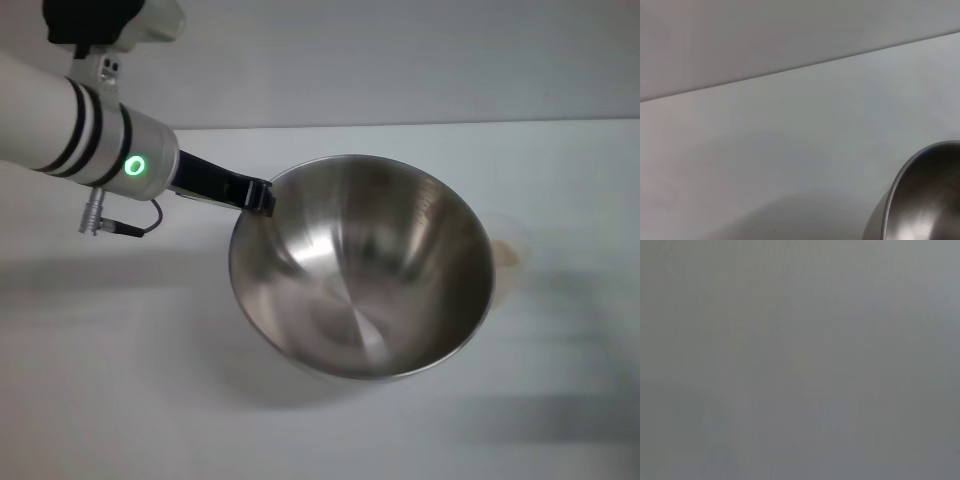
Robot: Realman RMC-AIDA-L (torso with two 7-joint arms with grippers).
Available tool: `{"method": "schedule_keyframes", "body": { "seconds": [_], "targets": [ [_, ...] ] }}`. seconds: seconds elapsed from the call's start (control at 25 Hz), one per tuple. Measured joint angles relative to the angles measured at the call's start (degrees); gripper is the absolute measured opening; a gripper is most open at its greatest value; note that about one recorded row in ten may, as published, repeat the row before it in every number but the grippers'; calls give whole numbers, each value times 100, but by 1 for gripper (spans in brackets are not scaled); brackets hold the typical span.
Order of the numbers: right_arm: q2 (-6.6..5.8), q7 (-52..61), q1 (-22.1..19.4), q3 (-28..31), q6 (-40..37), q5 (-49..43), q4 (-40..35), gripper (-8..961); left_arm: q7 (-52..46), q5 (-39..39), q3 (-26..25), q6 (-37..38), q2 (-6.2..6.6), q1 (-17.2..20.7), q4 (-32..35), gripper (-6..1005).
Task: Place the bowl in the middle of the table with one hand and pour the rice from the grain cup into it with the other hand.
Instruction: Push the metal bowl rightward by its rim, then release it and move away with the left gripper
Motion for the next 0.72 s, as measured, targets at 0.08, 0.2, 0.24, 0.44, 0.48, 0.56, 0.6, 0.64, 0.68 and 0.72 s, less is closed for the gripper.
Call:
{"method": "schedule_keyframes", "body": {
  "seconds": [0.08,0.2,0.24,0.44,0.48,0.56,0.6,0.64,0.68,0.72],
  "targets": [
    [-1,0,0,-6,-8,0,-4,575,3,-3,60,170,-1,-99,228,73],
    [-1,-1,0,-7,-16,0,-7,575,13,-3,84,270,-2,-156,395,76],
    [-1,-2,0,-3,-22,0,-7,575,31,1,87,344,-2,-205,535,77],
    [-1,-4,0,1,-42,0,-28,575,47,44,90,435,5,-242,672,82],
    [-2,-4,0,1,-42,0,-37,575,49,49,90,441,7,-243,672,83],
    [-2,-5,1,1,-43,0,-51,575,53,61,92,456,15,-244,676,85],
    [-2,-5,1,1,-43,0,-51,575,53,61,92,456,15,-244,676,85],
    [-1,-7,6,1,-44,0,-54,575,61,71,92,462,19,-238,681,86],
    [-1,-7,6,1,-44,0,-54,575,61,71,92,462,19,-238,681,87],
    [-1,-7,7,1,-44,0,-54,575,74,74,92,463,23,-234,684,88]
  ]
}}
